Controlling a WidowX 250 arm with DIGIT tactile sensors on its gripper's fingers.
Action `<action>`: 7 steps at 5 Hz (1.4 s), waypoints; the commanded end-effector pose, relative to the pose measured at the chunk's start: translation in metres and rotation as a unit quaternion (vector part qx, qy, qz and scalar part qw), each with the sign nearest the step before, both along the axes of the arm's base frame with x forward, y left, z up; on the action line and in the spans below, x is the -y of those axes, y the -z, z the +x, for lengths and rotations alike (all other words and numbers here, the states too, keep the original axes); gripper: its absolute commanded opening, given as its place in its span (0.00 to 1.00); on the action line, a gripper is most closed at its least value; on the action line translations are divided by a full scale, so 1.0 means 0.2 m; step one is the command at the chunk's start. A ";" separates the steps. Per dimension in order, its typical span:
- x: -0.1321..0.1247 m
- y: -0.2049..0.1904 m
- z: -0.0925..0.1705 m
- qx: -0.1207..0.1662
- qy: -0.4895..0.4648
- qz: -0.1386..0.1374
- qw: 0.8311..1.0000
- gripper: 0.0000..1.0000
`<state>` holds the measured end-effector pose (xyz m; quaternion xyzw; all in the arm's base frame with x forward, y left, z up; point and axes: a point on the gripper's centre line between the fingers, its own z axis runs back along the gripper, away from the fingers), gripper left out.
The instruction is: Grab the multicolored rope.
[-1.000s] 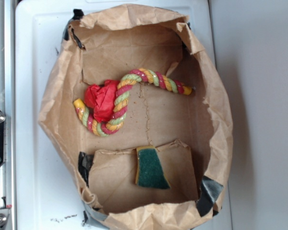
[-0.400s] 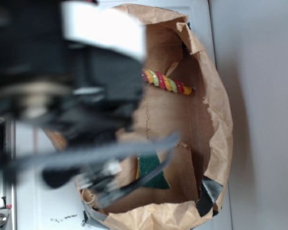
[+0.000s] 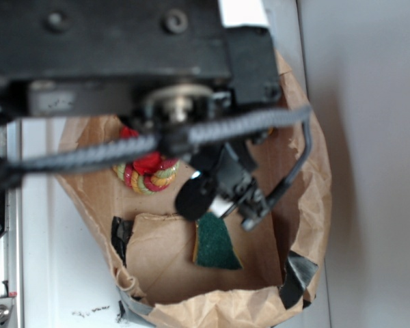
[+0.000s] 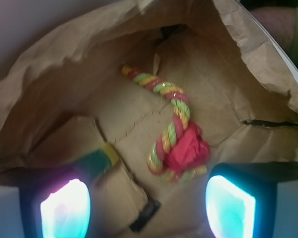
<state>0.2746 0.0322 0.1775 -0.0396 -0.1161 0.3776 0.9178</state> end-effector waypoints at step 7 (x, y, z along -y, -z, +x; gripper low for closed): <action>-0.13 0.55 0.06 -0.107 -0.026 0.010 0.994 1.00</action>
